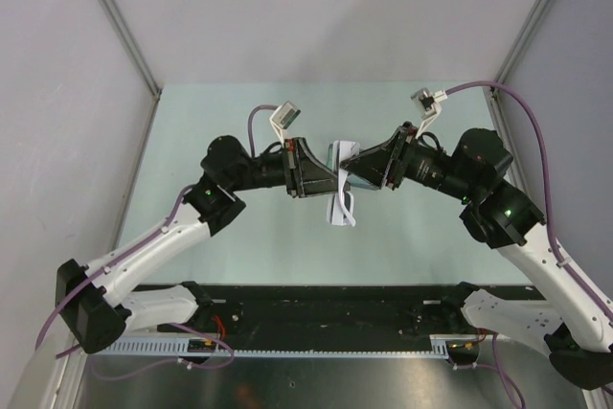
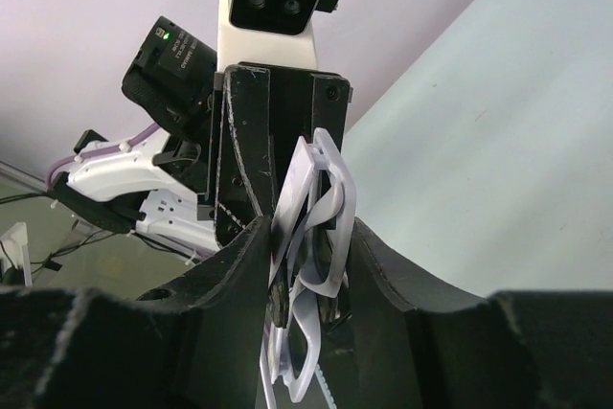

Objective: Organize the sunglasses
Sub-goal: Close the right temple of the sunglasses on the sunglasses, then pass from the left arm to the right

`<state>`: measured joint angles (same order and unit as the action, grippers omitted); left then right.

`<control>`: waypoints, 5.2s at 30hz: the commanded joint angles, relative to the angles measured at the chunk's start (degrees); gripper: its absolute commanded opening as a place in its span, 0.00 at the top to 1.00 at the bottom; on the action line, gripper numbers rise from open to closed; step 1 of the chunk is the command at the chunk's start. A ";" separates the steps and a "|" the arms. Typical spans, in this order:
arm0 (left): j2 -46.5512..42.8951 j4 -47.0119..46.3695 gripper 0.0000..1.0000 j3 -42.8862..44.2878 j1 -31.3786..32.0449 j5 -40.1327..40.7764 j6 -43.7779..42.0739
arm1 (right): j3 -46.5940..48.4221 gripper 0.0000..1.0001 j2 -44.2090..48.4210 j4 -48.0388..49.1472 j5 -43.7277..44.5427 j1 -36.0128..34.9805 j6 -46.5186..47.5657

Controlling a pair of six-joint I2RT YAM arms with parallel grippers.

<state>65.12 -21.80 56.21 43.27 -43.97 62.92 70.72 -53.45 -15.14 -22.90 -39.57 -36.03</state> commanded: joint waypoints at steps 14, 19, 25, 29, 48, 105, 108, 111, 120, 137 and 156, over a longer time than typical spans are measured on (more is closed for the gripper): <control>0.79 -2.19 0.78 3.30 -0.81 -2.00 -0.16 | -0.14 0.29 1.42 1.95 2.24 2.30 -0.18; 1.41 -2.19 0.77 3.30 -1.34 -1.30 0.19 | -0.14 0.27 2.91 1.43 1.45 4.59 0.43; 2.55 -0.35 0.77 2.59 -3.71 2.13 1.68 | -0.05 0.21 5.37 -2.61 4.26 5.03 7.63; 3.08 6.92 0.77 3.90 -5.64 6.60 0.02 | -0.05 0.21 6.17 -5.25 7.59 3.72 15.87; -0.70 20.39 0.71 6.99 -8.72 25.76 5.72 | -5.05 0.29 2.21 3.95 53.02 -31.51 49.99; -10.98 30.59 0.71 8.57 -8.81 40.19 13.90 | -20.18 0.36 -10.27 47.56 53.30 -38.56 95.88; -11.24 30.77 0.71 7.96 -8.81 39.66 14.25 | -20.18 0.32 -12.29 52.83 54.97 -38.48 99.57; -11.24 31.03 0.71 7.60 -8.81 39.48 14.25 | -20.18 0.27 -12.82 56.53 55.15 -38.30 100.80; -10.72 31.12 0.71 7.95 -8.81 39.83 12.68 | -20.27 0.22 -6.33 51.48 52.80 -39.18 94.07; -7.82 31.21 0.68 13.13 -8.81 31.95 -0.41 | -2.35 0.23 -0.69 11.20 16.85 -10.83 28.95; -11.33 24.71 0.67 17.36 -8.81 11.45 -18.62 | 0.12 0.43 -9.39 17.58 -24.12 6.44 -1.32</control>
<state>56.31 8.54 71.40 34.74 -25.30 46.50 69.06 -63.11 -3.03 -41.17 -32.91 -32.75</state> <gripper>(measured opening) 0.337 0.594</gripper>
